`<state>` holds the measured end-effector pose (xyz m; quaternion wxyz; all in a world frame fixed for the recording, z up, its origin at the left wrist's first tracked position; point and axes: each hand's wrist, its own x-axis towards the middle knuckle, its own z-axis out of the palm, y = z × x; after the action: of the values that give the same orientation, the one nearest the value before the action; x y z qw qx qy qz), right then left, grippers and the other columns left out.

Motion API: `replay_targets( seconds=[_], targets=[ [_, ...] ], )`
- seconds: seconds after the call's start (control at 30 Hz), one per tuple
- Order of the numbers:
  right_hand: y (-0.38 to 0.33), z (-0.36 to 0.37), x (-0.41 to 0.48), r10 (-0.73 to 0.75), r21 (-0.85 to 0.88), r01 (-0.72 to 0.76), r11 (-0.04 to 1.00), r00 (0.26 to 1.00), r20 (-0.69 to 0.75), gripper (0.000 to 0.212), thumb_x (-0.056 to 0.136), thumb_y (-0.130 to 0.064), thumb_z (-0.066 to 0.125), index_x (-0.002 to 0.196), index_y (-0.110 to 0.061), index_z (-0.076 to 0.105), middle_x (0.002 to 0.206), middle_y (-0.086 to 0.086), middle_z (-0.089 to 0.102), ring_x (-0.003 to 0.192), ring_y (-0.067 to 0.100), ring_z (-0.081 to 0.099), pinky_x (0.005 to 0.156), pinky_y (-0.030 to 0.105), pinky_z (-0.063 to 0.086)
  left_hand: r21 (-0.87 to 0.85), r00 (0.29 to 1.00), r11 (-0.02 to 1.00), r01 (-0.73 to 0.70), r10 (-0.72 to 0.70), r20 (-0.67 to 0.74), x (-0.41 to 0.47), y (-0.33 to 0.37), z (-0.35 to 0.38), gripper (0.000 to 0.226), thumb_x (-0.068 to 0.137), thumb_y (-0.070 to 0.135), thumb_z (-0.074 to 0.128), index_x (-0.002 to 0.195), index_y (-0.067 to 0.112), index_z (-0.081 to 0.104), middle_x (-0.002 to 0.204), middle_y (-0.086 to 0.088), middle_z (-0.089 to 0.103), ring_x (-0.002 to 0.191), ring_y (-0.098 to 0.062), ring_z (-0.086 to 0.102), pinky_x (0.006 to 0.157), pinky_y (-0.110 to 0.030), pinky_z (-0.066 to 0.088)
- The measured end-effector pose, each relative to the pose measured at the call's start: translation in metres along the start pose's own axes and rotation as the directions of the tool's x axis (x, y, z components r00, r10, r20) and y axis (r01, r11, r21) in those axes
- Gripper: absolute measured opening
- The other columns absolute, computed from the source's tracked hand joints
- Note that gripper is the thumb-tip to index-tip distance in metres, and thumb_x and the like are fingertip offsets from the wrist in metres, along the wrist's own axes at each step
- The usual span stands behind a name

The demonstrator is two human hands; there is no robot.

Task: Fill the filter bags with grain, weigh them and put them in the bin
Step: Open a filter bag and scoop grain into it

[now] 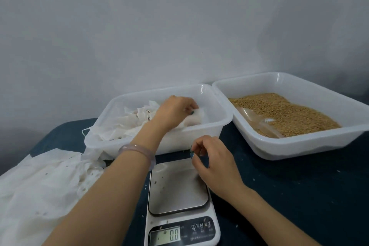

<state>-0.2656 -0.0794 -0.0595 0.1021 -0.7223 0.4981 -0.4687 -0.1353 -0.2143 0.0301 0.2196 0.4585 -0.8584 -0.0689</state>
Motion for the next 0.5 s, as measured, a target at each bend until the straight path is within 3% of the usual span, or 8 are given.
replay_targets(
  seconds=[0.1, 0.23, 0.33, 0.4, 0.5],
  targets=[
    [0.001, 0.0, 0.0, 0.009, 0.004, -0.009, 1.0, 1.0, 0.004, 0.019, 0.086, -0.018, 0.063, 0.091, -0.032, 0.053, 0.087, -0.018, 0.052, 0.088, 0.003, 0.051, 0.071, 0.019, 0.045, -0.03, 0.988, 0.999, 0.023, -0.019, 0.151, -0.005, -0.007, 0.01, 0.016, 0.092, 0.009, 0.068, 0.103, 0.017, 0.076, 0.102, 0.003, 0.075, 0.1, -0.01, 0.069, 0.086, -0.014, 0.05],
    [0.003, 0.001, 0.001, 0.028, 0.001, -0.028, 1.0, 0.999, 0.021, 0.021, 0.086, -0.018, 0.063, 0.089, -0.036, 0.051, 0.086, -0.017, 0.052, 0.089, 0.002, 0.052, 0.071, 0.018, 0.046, -0.049, 0.988, 0.998, 0.044, -0.036, 0.147, -0.016, -0.008, 0.0, 0.014, 0.096, 0.024, 0.063, 0.105, 0.022, 0.074, 0.102, 0.008, 0.074, 0.097, -0.009, 0.066, 0.092, -0.033, 0.052],
    [0.005, 0.002, 0.002, 0.039, -0.006, -0.039, 0.999, 0.999, 0.023, 0.019, 0.086, -0.02, 0.062, 0.09, -0.035, 0.052, 0.086, -0.018, 0.053, 0.089, 0.001, 0.052, 0.071, 0.019, 0.047, -0.04, 0.995, 0.999, 0.021, -0.025, -0.097, -0.048, -0.002, -0.002, 0.017, 0.1, 0.025, 0.055, 0.11, 0.021, 0.069, 0.104, 0.01, 0.071, 0.096, -0.008, 0.061, 0.086, -0.032, 0.051],
    [0.004, 0.002, 0.002, 0.039, -0.001, -0.039, 0.999, 0.999, 0.017, 0.018, 0.085, -0.021, 0.062, 0.089, -0.036, 0.052, 0.085, -0.018, 0.053, 0.089, 0.0, 0.052, 0.071, 0.02, 0.047, 0.019, 0.95, 0.999, -0.028, 0.033, -0.31, -0.08, 0.006, 0.001, 0.014, 0.099, 0.023, 0.056, 0.108, 0.021, 0.066, 0.1, 0.011, 0.066, 0.093, -0.007, 0.056, 0.078, -0.028, 0.047],
    [0.004, 0.003, 0.002, 0.042, 0.011, -0.042, 0.999, 0.999, 0.01, 0.021, 0.085, -0.02, 0.062, 0.088, -0.038, 0.051, 0.084, -0.019, 0.053, 0.089, 0.0, 0.053, 0.07, 0.019, 0.047, 0.13, 0.924, 0.992, 0.001, 0.049, -0.379, -0.129, 0.014, 0.003, 0.007, 0.096, 0.028, 0.055, 0.096, 0.026, 0.061, 0.086, 0.013, 0.06, 0.079, -0.009, 0.054, 0.063, -0.029, 0.047]
  ],
)
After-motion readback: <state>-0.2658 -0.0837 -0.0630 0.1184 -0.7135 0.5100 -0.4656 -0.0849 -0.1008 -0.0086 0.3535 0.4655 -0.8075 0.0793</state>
